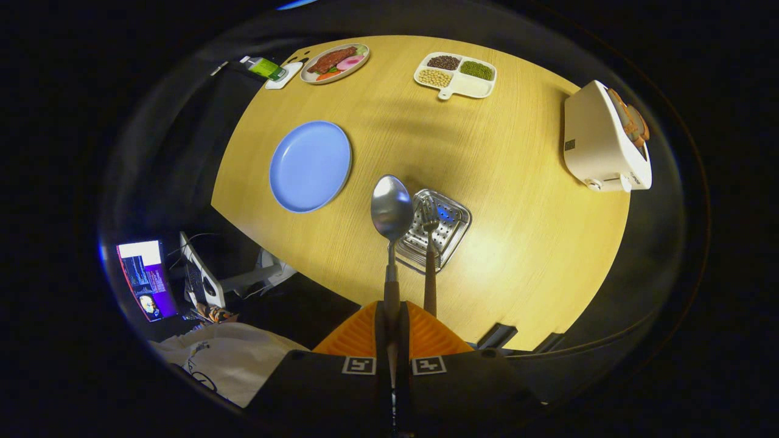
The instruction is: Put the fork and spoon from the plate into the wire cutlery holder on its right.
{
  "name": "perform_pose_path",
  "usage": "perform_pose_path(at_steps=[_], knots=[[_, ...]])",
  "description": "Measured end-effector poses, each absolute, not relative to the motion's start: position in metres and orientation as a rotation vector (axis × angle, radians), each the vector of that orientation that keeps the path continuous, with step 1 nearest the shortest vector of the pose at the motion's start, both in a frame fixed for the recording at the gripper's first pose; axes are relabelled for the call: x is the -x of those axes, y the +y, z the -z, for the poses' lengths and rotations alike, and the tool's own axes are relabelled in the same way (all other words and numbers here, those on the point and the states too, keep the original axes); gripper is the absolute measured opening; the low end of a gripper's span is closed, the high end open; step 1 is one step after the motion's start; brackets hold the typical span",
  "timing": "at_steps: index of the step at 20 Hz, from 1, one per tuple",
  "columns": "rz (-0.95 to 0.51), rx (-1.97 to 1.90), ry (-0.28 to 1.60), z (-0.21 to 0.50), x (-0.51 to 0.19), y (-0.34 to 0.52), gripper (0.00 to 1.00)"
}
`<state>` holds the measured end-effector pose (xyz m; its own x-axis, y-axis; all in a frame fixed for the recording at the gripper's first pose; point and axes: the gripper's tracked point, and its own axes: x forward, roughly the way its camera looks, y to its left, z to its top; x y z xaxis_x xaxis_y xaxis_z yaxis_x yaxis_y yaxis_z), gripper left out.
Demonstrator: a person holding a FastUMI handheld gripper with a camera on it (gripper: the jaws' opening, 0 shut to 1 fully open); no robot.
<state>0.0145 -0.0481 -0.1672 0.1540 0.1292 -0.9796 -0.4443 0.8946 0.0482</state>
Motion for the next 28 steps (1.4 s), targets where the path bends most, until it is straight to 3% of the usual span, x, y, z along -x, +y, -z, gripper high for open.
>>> perform_pose_path(at_steps=[8,21,25,26,28], knots=[[-0.371,0.343,1.555,0.195,-0.008,-0.08,0.07],[-0.337,0.247,1.674,0.206,-0.034,-0.07,0.07],[-0.357,0.232,1.662,0.202,-0.039,-0.058,0.17],[-0.364,0.225,1.633,0.199,-0.044,-0.053,0.25],[-0.385,0.205,1.579,0.188,-0.046,-0.045,0.53]])
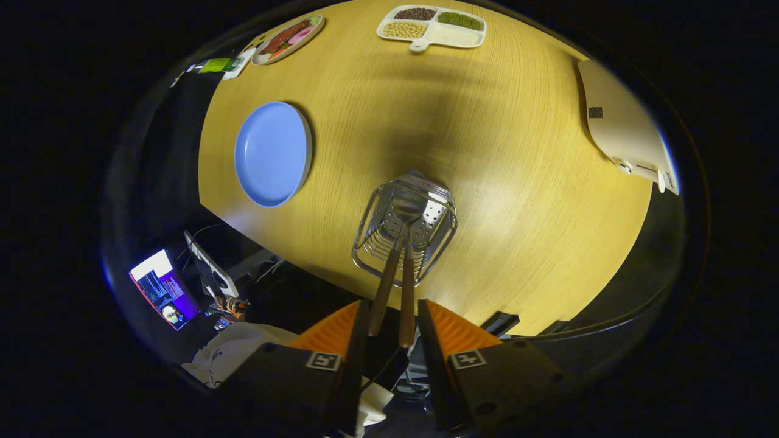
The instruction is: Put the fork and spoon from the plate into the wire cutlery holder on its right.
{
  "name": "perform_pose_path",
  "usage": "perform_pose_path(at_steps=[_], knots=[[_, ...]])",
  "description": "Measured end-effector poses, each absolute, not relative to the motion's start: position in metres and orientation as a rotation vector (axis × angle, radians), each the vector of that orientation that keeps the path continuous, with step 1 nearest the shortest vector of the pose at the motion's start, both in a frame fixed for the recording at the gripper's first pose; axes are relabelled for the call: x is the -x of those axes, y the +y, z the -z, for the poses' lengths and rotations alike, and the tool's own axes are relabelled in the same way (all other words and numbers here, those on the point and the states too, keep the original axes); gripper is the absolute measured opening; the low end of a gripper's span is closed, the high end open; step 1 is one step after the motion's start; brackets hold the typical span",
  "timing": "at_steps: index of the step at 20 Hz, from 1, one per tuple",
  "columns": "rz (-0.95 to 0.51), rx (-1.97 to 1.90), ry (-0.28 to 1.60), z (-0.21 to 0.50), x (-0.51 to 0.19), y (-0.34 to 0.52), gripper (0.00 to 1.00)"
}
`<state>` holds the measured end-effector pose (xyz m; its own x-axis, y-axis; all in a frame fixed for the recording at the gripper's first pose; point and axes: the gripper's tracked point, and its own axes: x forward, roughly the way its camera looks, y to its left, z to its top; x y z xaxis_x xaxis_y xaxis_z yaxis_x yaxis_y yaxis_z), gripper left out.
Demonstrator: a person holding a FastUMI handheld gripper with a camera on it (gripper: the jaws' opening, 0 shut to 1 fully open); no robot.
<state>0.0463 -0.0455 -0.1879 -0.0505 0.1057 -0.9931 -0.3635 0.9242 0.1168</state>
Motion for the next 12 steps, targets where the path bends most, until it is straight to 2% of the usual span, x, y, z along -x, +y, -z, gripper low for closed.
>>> perform_pose_path(at_steps=[1,2,3,5,12], knots=[[-0.394,0.187,1.548,0.182,-0.046,-0.041,0.67],[-0.408,0.17,1.518,0.176,-0.045,-0.037,0.68],[-0.419,0.157,1.489,0.169,-0.045,-0.038,0.85],[-0.436,0.139,1.422,0.159,-0.039,-0.033,0.98],[-0.44,0.046,1.096,0.11,-0.023,-0.007,0.99]])
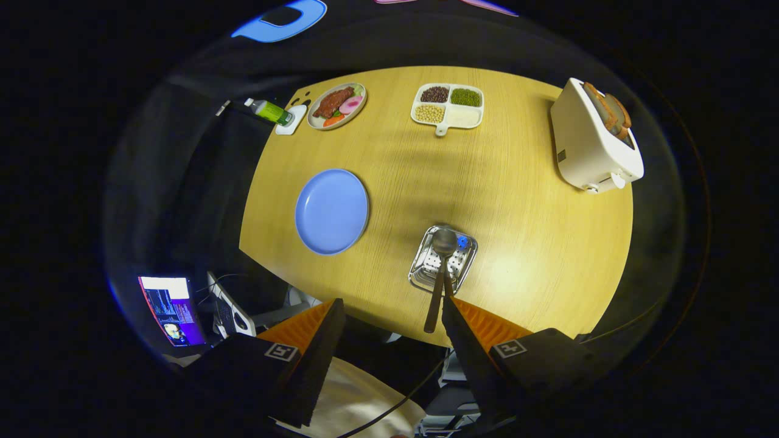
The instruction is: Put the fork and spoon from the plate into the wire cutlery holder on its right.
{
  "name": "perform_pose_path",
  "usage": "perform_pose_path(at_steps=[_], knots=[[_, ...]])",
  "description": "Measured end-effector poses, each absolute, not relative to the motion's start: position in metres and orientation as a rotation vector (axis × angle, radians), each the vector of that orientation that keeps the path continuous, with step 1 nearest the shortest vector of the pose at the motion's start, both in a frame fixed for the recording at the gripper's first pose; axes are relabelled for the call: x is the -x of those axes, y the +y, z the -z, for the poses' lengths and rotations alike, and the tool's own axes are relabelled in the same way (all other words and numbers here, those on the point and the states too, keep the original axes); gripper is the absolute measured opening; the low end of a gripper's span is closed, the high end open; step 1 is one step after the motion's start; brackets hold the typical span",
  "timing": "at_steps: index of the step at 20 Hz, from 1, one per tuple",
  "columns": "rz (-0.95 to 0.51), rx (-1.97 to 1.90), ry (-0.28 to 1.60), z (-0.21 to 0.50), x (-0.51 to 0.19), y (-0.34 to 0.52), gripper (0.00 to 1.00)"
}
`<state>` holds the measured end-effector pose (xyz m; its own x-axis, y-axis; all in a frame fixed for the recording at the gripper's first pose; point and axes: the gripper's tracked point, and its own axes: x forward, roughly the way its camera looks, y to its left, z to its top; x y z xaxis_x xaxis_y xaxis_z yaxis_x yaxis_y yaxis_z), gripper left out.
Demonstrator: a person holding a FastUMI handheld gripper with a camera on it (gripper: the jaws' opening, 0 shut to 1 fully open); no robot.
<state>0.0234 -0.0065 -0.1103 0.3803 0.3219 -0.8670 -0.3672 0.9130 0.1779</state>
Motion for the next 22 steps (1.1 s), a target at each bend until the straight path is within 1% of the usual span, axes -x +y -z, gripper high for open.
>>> perform_pose_path(at_steps=[2,6,13,19,22], knots=[[-0.442,0.0,0.975,0.091,-0.023,0.007,1.0],[-0.401,-0.063,0.715,0.056,-0.031,0.019,0.99],[-0.278,-0.008,0.274,-0.021,-0.03,0.014,0.99],[-0.18,0.049,-0.049,-0.102,-0.006,0.007,0.99],[-0.152,0.053,-0.133,-0.125,0.003,0.011,0.99]])
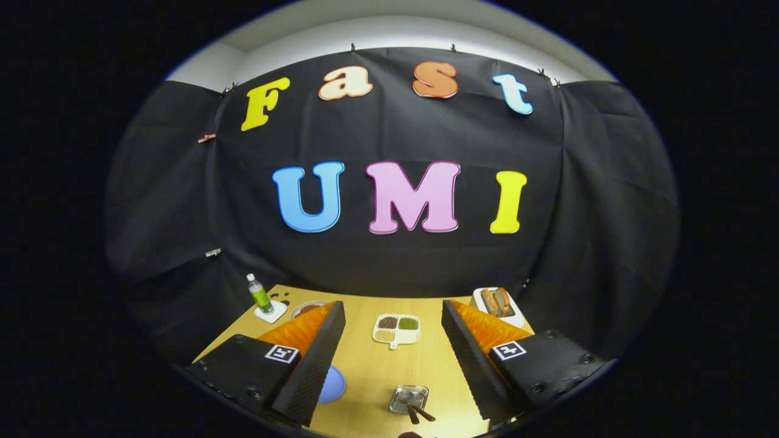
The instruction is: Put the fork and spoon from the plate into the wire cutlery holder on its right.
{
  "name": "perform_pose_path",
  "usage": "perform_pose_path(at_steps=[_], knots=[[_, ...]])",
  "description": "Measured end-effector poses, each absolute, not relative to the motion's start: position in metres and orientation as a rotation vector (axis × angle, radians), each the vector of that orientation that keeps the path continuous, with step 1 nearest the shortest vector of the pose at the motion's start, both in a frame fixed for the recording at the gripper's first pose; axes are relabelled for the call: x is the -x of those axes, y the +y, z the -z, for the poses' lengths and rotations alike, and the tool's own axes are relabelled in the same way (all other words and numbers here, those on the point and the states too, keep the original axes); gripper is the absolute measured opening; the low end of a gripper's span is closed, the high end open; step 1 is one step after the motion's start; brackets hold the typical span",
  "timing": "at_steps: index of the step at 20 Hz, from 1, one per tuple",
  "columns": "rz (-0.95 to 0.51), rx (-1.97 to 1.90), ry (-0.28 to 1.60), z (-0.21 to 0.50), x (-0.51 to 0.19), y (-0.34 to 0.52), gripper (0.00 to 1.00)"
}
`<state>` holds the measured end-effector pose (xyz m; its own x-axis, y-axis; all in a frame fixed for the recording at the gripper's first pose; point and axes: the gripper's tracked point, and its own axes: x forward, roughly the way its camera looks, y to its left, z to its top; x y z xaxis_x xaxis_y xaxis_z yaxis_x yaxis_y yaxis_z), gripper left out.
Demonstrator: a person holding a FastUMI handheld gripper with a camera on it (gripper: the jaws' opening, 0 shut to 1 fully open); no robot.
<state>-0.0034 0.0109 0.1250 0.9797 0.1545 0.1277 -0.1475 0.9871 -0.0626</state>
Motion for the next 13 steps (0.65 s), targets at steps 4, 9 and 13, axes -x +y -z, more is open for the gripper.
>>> perform_pose_path(at_steps=[4,9,13], knots=[[-0.143,0.038,-0.117,-0.126,-0.002,0.018,0.99],[-0.141,0.045,-0.096,-0.125,-0.012,0.03,0.99],[-0.191,0.056,-0.098,-0.123,-0.013,0.037,0.99]])
